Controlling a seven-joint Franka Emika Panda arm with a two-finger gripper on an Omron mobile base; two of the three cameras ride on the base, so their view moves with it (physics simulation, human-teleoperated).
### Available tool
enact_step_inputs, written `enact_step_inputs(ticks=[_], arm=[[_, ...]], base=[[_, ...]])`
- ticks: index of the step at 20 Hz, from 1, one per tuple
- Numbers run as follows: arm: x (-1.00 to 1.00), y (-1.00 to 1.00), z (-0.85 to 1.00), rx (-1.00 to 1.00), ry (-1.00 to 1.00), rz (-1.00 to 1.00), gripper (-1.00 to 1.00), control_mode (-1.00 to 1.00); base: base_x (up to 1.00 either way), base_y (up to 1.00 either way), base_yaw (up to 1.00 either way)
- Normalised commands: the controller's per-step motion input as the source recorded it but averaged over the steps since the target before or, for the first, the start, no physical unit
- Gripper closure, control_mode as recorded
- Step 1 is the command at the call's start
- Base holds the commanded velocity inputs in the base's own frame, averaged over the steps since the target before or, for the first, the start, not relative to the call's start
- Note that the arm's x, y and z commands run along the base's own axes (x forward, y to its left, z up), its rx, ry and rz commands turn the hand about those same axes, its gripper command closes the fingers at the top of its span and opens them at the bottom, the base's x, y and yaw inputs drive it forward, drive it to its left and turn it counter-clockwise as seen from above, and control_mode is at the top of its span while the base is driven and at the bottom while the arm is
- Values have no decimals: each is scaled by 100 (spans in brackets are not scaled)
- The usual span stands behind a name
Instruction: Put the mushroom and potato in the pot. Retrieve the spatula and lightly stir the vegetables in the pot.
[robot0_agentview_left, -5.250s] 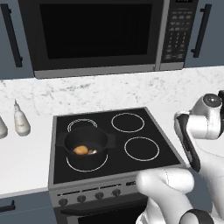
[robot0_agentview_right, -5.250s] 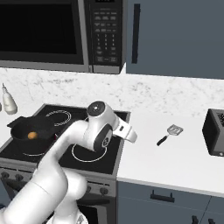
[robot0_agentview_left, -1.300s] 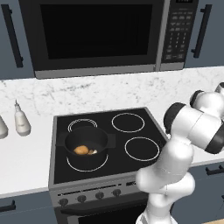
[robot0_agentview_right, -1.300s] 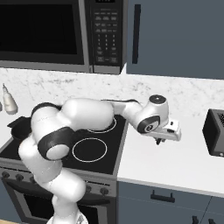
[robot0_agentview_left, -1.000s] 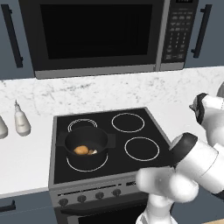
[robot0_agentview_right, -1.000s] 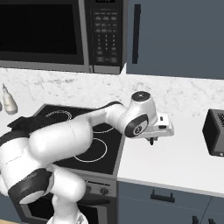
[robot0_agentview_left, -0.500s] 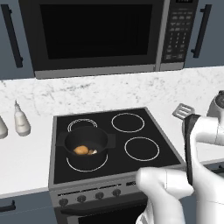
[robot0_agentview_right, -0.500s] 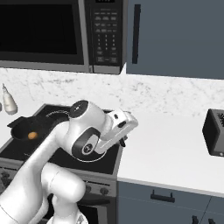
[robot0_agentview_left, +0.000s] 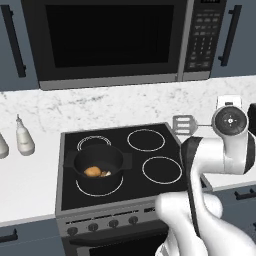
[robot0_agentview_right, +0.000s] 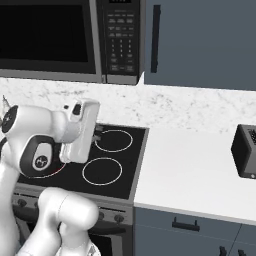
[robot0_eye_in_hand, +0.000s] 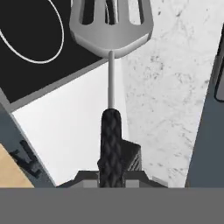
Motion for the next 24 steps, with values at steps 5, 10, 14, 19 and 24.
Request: enact_step_inputs(ticks=[5,10,14,19,24], arm=[[2,96,40,-51,15,32,100,-100],[27,96,11,-53,21,25,100,-100],[10,75,65,-43,13,20,100,-100],[4,91,17,-37,15,25,100,-100],[23,67,-22,-18,13,30,100,-100]], base=[[0,0,0],[0,0,0],[0,0,0],[0,0,0],[0,0,0]])
